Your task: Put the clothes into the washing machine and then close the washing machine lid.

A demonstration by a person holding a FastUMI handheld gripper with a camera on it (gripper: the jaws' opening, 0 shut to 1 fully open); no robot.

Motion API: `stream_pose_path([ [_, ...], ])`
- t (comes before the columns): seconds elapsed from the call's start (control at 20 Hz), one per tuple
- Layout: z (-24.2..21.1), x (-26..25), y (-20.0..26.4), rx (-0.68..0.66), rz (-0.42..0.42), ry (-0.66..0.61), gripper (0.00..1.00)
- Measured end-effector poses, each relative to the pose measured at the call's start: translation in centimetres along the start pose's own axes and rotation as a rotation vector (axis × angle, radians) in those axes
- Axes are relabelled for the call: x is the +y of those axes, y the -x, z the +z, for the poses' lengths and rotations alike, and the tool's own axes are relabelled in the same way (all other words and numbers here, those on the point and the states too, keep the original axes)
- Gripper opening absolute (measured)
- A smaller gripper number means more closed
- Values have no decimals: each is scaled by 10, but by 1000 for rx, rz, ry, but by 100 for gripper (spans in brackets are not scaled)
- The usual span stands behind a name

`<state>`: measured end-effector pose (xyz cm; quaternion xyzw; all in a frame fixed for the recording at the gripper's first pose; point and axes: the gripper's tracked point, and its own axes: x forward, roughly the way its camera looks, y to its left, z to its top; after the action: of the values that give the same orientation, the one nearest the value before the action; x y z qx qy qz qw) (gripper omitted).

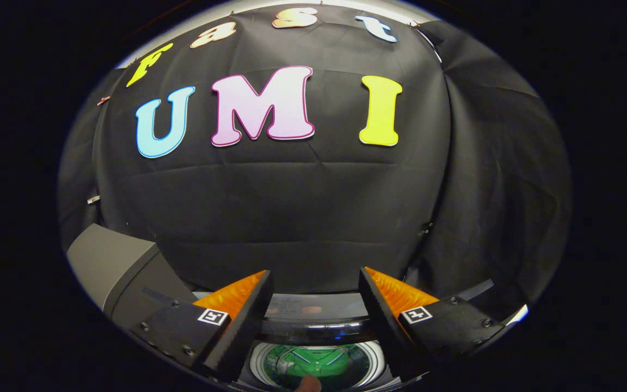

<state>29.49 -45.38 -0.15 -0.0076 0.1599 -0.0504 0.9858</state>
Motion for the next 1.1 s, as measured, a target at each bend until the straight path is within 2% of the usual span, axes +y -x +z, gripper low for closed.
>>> stream_pose_path([
  [0.7, -24, -2, 16, 27, -16, -4, 99],
  [0.85, -53, -6, 14, 82, -34, -25, 99],
  [1.1, -130, -16, 30, 215, -57, -24, 99],
])
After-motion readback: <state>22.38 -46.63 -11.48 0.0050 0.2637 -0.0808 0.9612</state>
